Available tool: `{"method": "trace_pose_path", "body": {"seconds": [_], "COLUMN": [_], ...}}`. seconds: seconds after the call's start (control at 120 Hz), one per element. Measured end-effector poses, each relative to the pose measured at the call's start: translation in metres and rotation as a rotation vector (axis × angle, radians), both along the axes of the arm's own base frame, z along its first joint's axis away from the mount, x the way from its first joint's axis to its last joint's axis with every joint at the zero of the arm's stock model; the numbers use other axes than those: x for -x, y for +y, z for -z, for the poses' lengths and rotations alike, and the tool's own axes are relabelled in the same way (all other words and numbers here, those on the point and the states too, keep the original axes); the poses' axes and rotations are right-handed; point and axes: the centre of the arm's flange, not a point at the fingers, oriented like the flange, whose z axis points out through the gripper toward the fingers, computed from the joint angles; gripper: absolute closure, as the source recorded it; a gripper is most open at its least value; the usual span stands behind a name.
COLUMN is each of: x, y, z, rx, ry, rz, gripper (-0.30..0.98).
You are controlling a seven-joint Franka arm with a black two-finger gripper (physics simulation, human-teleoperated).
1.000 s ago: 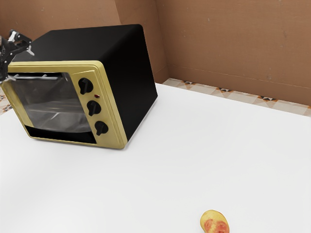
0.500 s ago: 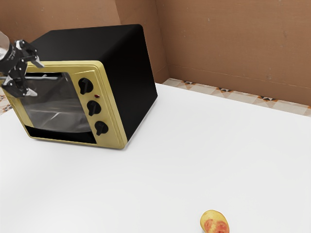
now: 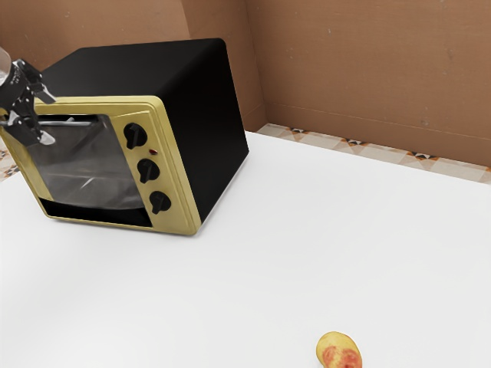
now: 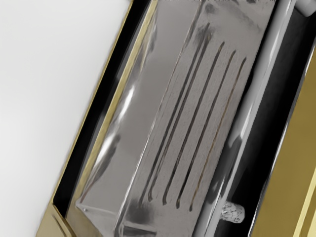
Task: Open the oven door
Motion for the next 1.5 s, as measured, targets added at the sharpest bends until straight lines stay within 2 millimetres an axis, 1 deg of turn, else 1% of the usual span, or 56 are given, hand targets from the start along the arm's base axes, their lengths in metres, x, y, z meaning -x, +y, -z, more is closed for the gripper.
{"method": "trace_pose_path", "body": {"seconds": [0.083, 0.208, 0.283, 0.417, 0.5, 0.533, 0.625, 0.708, 0.85, 1.117, 1.308, 1.367, 1.5], "x": [0.0, -0.005, -0.003, 0.001, 0.004, 0.005, 0.005, 0.003, 0.005, 0.001, 0.0, 0.001, 0.011], "y": [0.004, 0.014, 0.022, 0.028, 0.027, 0.022, 0.011, 0.009, 0.013, 0.011, 0.01, 0.012, 0.021], "z": [0.001, -0.003, -0.001, -0.001, -0.004, -0.008, -0.006, -0.007, -0.009, 0.005, 0.012, 0.014, 0.019], "rx": [0.007, 0.001, 0.009, 0.019, -0.009, -0.044, -0.138, -0.202, -0.259, -0.281, -0.24, -0.226, -0.187], "ry": [-0.002, -0.01, -0.01, -0.018, -0.008, 0.002, 0.041, 0.058, 0.066, 0.087, 0.069, 0.064, 0.05], "rz": [-0.024, -0.059, -0.081, -0.103, -0.091, -0.075, -0.026, 0.003, 0.026, 0.074, 0.085, 0.082, 0.063], "gripper": [0.0, 0.0, 0.0, 0.0, 0.0, 0.0, 0.0, 0.0, 0.0, 0.0, 0.0, 0.0, 0.0]}}
